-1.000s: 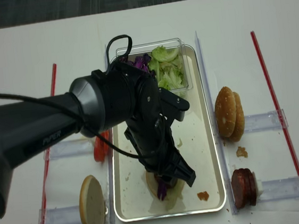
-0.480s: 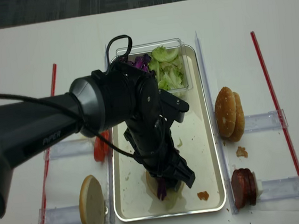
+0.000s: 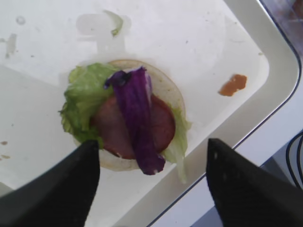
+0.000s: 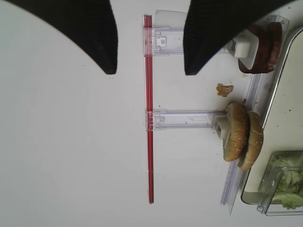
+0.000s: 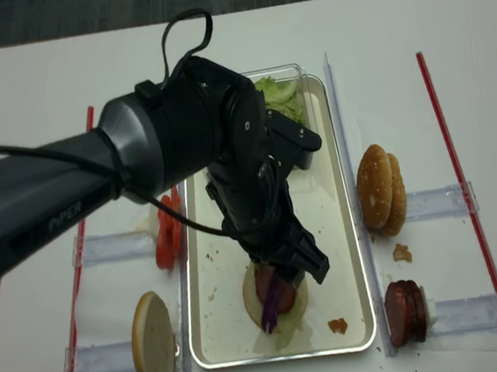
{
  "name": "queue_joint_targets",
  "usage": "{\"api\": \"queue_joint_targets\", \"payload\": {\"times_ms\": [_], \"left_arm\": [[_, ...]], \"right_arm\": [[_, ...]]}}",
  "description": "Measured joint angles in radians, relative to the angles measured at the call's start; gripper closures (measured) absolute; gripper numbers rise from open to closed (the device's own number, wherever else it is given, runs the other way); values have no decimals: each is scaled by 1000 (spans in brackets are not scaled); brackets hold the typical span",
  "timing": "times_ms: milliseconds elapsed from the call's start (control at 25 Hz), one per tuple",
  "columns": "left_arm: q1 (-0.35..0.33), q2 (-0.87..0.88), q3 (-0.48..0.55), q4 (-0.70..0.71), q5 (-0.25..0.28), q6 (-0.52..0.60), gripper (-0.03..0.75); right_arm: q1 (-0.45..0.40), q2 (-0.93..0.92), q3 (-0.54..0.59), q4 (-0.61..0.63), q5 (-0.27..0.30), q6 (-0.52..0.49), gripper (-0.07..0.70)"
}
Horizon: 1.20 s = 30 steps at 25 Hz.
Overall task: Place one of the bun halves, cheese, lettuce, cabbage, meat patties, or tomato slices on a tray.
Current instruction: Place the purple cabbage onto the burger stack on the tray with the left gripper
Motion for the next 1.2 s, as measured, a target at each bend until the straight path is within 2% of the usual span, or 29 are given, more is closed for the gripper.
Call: {"api": "queue_joint_targets", "payload": {"times_ms": [440, 760, 960, 1200], "left_arm": [[0, 0, -147, 59, 152, -31, 259], [10, 0, -163, 86, 164, -31, 259], [94, 0, -163, 88, 166, -29, 259], [257, 0, -163, 88, 166, 2, 259]], "right_arm": [[0, 0, 0, 0, 0, 0, 280], [0, 0, 0, 0, 0, 0, 280], [0, 0, 0, 0, 0, 0, 280], [0, 0, 0, 0, 0, 0, 280]]}}
